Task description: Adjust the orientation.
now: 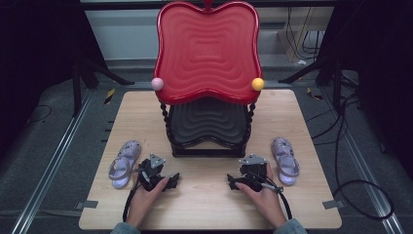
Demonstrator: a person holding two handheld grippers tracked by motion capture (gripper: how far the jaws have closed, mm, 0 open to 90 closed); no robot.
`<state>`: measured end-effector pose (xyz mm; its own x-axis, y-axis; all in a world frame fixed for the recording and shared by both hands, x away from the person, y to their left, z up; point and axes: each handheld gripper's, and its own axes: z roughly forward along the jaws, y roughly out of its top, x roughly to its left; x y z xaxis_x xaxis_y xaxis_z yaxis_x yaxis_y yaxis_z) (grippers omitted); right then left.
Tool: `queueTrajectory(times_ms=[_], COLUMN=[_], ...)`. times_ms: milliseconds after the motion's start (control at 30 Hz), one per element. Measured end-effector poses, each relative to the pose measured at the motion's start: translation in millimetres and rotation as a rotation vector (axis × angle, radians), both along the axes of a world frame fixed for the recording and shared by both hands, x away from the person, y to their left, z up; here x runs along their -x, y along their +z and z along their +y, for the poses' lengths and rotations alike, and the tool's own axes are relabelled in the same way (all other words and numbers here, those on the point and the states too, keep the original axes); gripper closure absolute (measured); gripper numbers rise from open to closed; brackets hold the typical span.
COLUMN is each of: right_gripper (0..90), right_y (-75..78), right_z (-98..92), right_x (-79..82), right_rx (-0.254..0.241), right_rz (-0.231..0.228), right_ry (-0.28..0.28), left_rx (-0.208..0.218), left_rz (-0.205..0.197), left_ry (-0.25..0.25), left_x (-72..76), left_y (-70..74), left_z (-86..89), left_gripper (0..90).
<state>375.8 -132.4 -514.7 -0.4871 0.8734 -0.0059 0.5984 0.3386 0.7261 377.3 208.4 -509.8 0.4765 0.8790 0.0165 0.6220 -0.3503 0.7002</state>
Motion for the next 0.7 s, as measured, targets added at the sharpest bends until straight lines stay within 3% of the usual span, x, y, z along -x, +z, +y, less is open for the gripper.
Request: queueTrajectory(times_ms=[133, 300, 467, 567, 700], right_gripper=[2.0, 1.9, 2.0, 2.1, 2.1], right_y=[-0.1, -0.1, -0.1, -0.1, -0.1], right_z=[-0.3, -0.3, -0.4, -0.7, -0.9], right_x=[0.8, 0.7, 0.9, 1.5, 1.7], right_rx=[0.001, 0.001, 0.001, 0.002, 0.001], right_rz=[-0.003, -0.003, -0.003, -0.003, -0.002], right_ry=[-0.001, -0.002, -0.002, -0.001, -0.001], left_rx=[-0.018, -0.068, -0.09, -0.07, -0.077], left_rz=[0.043, 0.066, 0.064, 0.057, 0.05], left_ry=[-0.012, -0.002, 0.029, 0.052, 0.087], left_x=[3.8, 5.9, 5.3, 5.2, 3.2], left_y=[11.9, 40.6, 69.8, 86.4, 101.3], left_z=[6.3, 20.2, 36.3, 49.8, 68.3], left_gripper=[7.3, 6.8, 9.1, 12.0, 15.7])
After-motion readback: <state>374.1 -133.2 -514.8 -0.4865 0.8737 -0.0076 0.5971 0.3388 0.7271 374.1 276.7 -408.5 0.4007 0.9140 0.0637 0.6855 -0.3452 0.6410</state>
